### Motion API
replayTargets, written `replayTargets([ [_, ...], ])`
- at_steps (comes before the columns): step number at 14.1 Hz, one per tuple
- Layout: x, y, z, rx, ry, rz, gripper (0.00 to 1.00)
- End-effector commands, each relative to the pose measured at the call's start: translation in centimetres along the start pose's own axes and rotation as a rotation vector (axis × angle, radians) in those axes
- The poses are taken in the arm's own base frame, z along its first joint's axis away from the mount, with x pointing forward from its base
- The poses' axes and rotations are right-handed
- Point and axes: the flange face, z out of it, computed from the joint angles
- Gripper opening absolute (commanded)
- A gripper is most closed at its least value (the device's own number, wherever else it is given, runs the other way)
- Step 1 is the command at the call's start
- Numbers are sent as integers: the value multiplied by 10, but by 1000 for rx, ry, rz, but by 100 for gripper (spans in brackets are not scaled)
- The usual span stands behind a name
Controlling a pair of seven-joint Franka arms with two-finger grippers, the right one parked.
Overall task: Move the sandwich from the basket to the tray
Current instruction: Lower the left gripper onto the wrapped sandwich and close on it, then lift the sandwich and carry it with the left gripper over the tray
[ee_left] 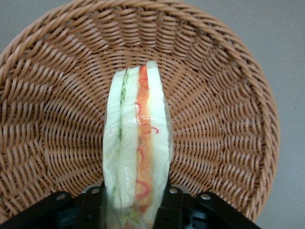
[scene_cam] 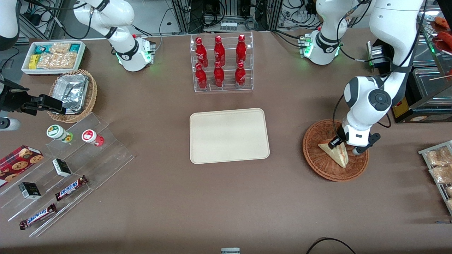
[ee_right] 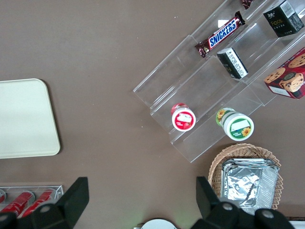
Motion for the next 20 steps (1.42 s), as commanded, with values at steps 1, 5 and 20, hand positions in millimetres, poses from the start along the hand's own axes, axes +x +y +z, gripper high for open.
replayTargets([
  [1,-1,13,-28,-3,5,10,0],
  [5,-14,62,-97,69,-69,109,0],
  [20,-243,331,-114,104,-127,465,0],
])
